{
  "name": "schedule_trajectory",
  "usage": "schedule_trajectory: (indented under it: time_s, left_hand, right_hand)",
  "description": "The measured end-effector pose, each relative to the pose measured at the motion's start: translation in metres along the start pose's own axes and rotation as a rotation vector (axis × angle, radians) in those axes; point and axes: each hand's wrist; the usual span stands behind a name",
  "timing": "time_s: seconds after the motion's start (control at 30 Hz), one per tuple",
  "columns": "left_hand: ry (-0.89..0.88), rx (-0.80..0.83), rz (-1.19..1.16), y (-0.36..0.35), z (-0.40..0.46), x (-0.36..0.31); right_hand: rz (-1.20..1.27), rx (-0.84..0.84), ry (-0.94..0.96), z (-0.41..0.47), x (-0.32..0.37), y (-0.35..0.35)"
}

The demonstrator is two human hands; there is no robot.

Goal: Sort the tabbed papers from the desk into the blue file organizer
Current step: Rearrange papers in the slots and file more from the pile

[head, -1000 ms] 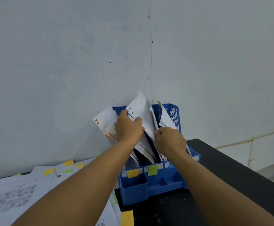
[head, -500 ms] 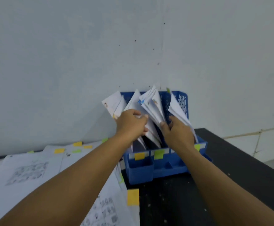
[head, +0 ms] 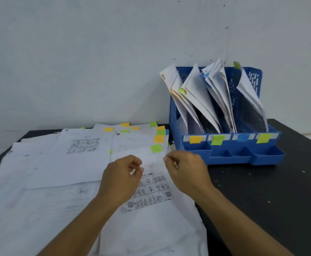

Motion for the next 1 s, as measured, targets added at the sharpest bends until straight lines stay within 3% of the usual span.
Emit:
schedule_trajectory:
  time_s: [0.17,0.37,0.63,1.0]
  left_hand:
    - [-0.102,-0.009,0.316,-0.001,-0.019,0.036]
    - [-0.106,0.011,0.260,-0.015,-0.028,0.050]
    - [-0.135,-0.001,0.188,-0.022,-0.029,0.058]
    - [-0.175,-0.032,0.127,-0.019,-0.028,0.055]
  right_hand:
    - [-0.231,0.185,-0.214,-0.010,0.005,-0.017]
    - [-0.383,0.273,-0.333,-0.017,-0.001,-0.025]
    - [-0.047,0.253,-0.430,-0.012,0.003,-0.017]
    - [0.278,0.262,-0.381,-0.013,-0.005,0.019]
Point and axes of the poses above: each hand's wrist, its own z-axis towards the middle knuckle, its own y-axis out of the back of the hand, x = y × z, and after that the axes turned 9 degrees about x, right-handed
